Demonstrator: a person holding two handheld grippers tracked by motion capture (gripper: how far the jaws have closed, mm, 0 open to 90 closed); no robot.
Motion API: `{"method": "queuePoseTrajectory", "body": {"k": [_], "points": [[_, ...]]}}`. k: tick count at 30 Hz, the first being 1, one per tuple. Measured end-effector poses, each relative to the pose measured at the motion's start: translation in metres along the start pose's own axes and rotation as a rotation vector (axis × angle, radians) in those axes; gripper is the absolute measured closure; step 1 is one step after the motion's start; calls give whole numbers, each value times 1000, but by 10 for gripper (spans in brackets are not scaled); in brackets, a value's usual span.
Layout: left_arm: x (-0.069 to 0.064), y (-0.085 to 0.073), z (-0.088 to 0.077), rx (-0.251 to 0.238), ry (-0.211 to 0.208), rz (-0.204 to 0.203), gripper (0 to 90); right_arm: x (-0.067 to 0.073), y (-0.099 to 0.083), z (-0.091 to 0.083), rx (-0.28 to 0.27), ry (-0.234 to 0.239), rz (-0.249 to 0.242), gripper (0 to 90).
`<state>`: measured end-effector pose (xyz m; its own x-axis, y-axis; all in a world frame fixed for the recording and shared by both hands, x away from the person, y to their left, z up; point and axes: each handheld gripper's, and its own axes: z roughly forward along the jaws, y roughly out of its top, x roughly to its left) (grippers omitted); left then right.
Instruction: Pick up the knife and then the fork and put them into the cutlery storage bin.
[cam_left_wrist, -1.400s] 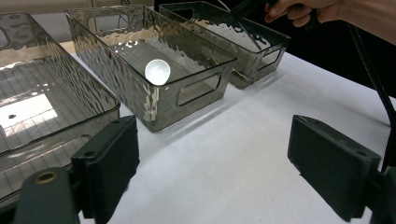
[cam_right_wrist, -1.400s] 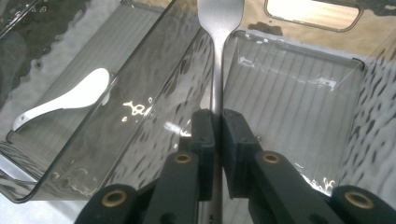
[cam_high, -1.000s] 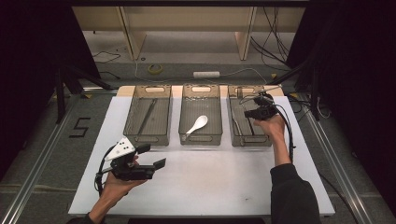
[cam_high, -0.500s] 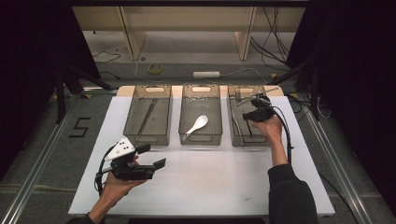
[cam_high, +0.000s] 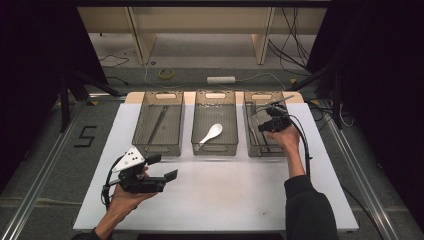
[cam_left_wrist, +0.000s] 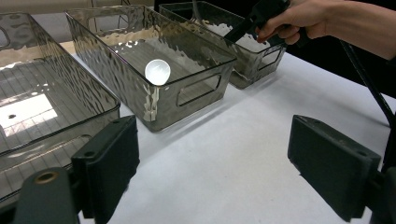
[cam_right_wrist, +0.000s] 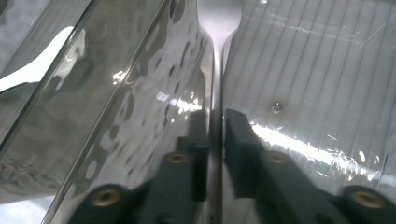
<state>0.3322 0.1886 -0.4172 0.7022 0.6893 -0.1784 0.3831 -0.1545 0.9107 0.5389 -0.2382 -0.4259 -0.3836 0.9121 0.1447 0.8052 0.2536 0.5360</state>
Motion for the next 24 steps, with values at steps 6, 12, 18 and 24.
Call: {"method": "queuePoseTrajectory", "body": {"k": [6,12,18,24], "points": [[0,0,0,-1,0,0,160,1,2,-4,-23,22,2,702],[0,0,0,0,0,-1,160,4,1,-10,-51,49,-10,618],[0,0,0,-2,0,-1,159,17,-5,-24,-133,110,-50,512],[0,0,1,-1,1,0,159,34,-13,-36,-191,161,-93,399]]}}
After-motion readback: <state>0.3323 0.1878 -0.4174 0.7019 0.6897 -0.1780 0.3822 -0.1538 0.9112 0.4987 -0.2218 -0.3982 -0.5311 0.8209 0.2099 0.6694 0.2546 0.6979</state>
